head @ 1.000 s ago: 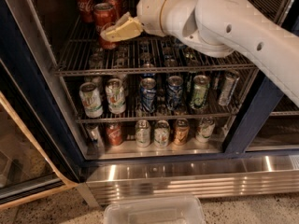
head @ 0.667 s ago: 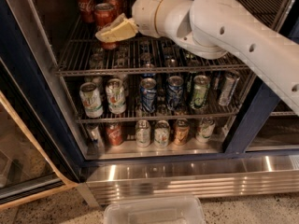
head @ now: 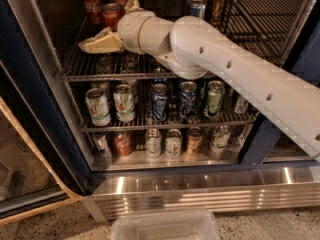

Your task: Pick coke can from top shelf of fridge

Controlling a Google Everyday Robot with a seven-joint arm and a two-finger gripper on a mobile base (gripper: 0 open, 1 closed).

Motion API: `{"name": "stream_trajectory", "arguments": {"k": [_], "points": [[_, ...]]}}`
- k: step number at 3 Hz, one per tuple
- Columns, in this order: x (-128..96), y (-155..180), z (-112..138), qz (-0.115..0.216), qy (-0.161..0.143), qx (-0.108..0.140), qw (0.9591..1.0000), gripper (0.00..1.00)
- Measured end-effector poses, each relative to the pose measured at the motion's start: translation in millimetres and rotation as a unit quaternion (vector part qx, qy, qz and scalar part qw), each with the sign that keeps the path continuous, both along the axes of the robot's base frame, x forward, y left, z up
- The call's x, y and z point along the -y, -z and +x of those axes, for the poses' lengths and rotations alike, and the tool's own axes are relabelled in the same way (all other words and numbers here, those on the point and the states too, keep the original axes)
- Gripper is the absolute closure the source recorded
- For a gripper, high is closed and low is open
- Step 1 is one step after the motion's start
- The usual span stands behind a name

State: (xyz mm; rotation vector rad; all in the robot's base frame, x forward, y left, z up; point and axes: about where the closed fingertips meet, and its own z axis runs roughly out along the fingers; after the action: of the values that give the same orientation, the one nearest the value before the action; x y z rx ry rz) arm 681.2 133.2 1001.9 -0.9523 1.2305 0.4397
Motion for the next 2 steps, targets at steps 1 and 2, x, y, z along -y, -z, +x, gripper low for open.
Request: {"name": "stream_trajectory", "arguments": {"k": [1, 2], "points": [[-24.1, 8.2, 0.9, 0.02, -0.005, -0.033, 0.9992, 0.0], [-24.1, 8.2, 0.9, 0.02, -0.005, -0.033, 0.9992, 0.0]]}}
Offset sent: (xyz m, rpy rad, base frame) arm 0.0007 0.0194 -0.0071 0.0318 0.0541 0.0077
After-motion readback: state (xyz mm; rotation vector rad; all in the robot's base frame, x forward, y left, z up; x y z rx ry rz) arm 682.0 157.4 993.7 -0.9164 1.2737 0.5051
